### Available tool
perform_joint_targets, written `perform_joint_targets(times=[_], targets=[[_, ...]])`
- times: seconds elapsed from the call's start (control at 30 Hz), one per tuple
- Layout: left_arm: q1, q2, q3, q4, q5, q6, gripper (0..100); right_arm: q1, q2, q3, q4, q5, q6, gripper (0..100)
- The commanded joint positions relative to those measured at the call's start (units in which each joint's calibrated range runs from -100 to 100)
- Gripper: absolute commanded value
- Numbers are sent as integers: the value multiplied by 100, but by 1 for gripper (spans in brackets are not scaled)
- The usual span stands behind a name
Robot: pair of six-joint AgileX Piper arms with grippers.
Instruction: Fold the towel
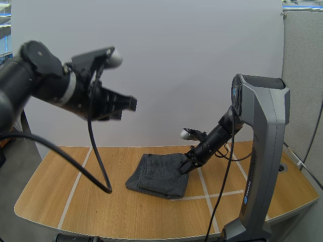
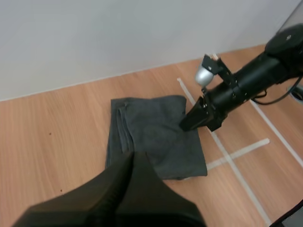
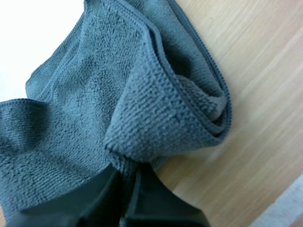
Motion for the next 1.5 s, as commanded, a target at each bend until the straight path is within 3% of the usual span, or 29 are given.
perform_joint_targets(times=[0.0,0.53,0.83,0.93,1.03,1.1,1.17,1.27,1.3,1.47], targets=[[-18,1077,648,-544,-166,800,0,-19,-101,49,-80,193,-43,0],[-18,2202,794,-751,-378,1776,0,-19,-101,49,-80,228,-43,0],[-18,2402,1467,-965,-1333,2265,0,-19,-101,49,-88,229,-19,0],[-18,2586,1467,-1106,-1333,2348,5,-19,-105,49,-88,248,1,1],[-18,2831,1455,-1173,-1233,2367,17,-19,-156,49,-88,248,118,38],[-18,3052,1412,-1173,-1119,2374,34,-19,-235,49,-88,265,220,76],[-18,3264,1383,-1214,-1097,2374,54,-19,-329,49,-88,265,324,100],[-18,3494,1352,-1252,-1097,2473,91,-19,-540,49,-119,410,373,100],[-18,3535,1352,-1288,-1097,2541,98,-19,-643,49,-126,426,410,100],[-18,3864,1321,-1546,-1097,2794,100,-19,-1408,49,-180,426,532,100]])
